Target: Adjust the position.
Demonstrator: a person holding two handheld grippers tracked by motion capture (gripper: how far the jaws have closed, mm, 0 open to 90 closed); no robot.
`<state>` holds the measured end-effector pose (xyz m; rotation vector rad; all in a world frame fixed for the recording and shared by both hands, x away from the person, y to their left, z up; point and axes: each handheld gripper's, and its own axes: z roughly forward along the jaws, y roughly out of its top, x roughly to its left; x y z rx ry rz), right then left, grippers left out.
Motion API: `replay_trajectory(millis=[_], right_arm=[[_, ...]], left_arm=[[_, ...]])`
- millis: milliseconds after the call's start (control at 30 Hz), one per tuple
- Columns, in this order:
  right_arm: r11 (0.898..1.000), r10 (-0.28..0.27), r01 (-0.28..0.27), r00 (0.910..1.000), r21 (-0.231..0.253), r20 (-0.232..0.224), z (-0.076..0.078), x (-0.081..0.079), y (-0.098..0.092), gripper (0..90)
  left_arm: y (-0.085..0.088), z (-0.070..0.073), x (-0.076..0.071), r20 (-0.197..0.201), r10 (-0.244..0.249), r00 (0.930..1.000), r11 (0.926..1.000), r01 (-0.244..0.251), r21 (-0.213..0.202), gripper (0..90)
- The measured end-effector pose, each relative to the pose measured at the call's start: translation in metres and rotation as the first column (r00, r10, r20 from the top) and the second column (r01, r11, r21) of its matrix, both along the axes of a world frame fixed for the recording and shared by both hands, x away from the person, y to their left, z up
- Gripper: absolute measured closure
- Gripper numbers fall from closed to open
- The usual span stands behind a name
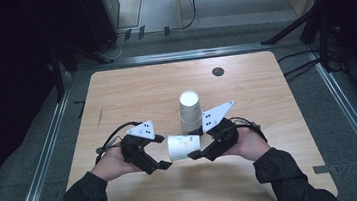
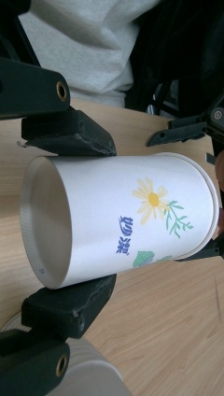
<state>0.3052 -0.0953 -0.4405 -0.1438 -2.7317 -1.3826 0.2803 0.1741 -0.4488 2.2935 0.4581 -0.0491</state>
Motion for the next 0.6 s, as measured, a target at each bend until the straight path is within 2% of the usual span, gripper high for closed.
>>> replay_trajectory(millis=[67, 167, 267, 400, 500, 533, 600], right_arm=[[1.0, 0.013, -0.013, 0.9999, 0.003, -0.007, 0.0, 0.0, 0.002, 34.4], [1.0, 0.03, -0.03, 0.9995, 0.007, -0.011, -0.001, 0.001, 0.007, 34.4], [0.999, 0.039, -0.039, 0.999, 0.017, -0.022, -0.002, 0.002, 0.009, 34.5], [0.998, 0.058, -0.057, 0.9977, 0.027, -0.036, -0.003, 0.002, 0.011, 34.4], [0.997, 0.065, -0.064, 0.9968, 0.033, -0.046, -0.003, 0.002, 0.012, 34.4], [0.997, 0.066, -0.064, 0.9964, 0.037, -0.053, -0.003, 0.002, 0.012, 34.4], [0.997, 0.072, -0.069, 0.9957, 0.045, -0.059, -0.003, 0.002, 0.012, 34.4]], left_arm=[[0.002, -0.002, -0.002, -0.014, 0.016, 0.9998, 0.9996, -0.016, -0.021, 8.6], [0.002, -0.005, -0.004, -0.013, 0.014, 0.9998, 0.9997, -0.015, -0.021, 8.8], [0.002, -0.007, -0.004, -0.022, 0.007, 0.9997, 0.9978, -0.009, -0.065, 9.0], [0.004, -0.008, -0.003, -0.024, -0.004, 0.9997, 0.9922, 0.0, -0.125, 10.2], [0.006, -0.009, -0.002, -0.022, -0.017, 0.9996, 0.9854, 0.013, -0.17, 12.8], [0.005, -0.009, -0.002, -0.027, -0.024, 0.9993, 0.9836, 0.019, -0.179, 12.8], [0.004, -0.008, -0.003, -0.013, -0.037, 0.9992, 0.9825, 0.034, -0.183, 12.9]])
